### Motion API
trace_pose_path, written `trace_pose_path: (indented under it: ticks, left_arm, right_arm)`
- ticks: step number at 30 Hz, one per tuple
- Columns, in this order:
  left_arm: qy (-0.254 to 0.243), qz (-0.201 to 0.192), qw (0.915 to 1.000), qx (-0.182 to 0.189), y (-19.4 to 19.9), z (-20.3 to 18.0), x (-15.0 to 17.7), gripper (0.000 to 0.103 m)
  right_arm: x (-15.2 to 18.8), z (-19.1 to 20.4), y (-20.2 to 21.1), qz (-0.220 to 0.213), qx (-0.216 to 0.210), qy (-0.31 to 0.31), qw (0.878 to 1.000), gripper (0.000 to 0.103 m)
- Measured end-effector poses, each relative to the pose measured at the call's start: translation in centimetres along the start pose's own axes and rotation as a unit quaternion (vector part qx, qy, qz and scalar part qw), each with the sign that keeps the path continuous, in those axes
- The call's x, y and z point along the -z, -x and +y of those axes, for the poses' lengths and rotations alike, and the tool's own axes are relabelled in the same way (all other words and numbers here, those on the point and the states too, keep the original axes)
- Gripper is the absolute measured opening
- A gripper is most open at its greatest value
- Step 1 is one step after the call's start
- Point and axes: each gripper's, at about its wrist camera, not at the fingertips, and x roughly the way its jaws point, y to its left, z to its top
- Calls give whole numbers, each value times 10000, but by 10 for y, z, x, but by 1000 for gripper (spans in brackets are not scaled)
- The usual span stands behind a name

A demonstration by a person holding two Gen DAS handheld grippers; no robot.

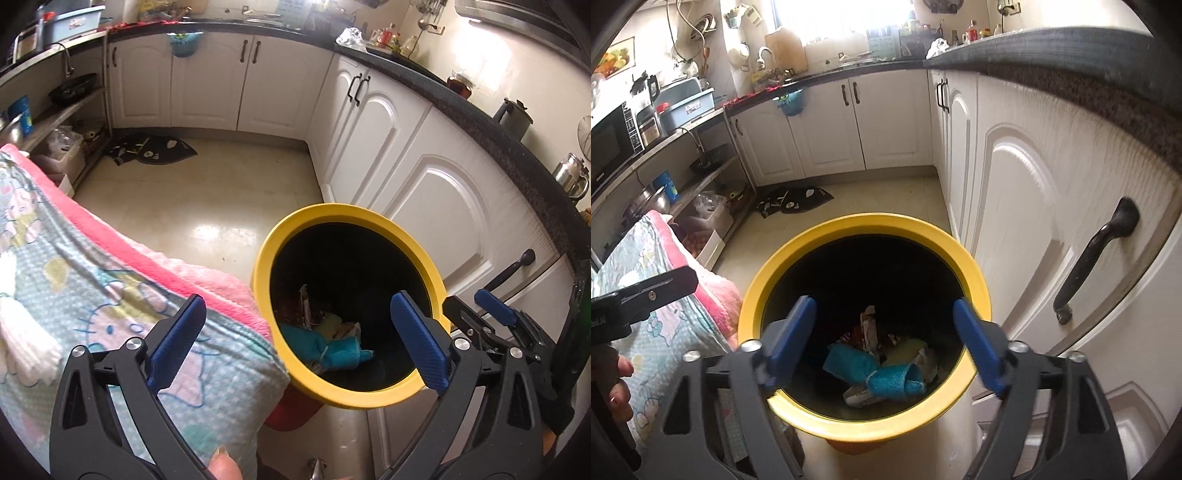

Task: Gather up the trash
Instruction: 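Move both open tools back over the red tube and white net on the bed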

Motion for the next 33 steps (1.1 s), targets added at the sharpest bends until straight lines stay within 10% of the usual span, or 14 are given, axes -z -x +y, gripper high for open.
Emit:
trace_pose_path:
  ticks: [33]
  left_arm:
    - [598,-1102,9898,-677,135,78,36,92]
  right_arm:
    - [-8,107,90,-727,-909,804,9899,88]
